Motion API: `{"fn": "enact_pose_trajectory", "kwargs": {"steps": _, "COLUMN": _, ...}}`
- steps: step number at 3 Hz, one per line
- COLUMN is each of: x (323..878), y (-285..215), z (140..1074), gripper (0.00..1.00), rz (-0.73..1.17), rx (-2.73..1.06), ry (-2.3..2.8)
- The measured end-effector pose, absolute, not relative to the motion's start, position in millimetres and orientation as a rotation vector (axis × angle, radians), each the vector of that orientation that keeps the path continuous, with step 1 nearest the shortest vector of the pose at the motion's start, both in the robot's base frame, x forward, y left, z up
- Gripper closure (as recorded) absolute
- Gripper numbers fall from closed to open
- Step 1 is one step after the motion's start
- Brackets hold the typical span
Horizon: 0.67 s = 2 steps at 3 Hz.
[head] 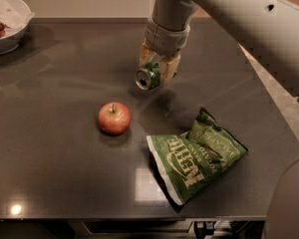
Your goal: Place green can upright
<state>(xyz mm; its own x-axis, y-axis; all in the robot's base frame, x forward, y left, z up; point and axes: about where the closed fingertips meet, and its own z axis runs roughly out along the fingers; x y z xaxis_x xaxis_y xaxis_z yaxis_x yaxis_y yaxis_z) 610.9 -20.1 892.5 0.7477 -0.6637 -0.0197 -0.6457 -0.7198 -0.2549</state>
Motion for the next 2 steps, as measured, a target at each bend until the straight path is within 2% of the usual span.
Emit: {"fn": "enact_pose_trajectory", "kwargs": {"steps": 2, "x": 602.7, "y": -12.0, "z": 917.8, "gripper": 1.0, "rz": 0.207, "rx": -2.357, "ry": 1.29}}
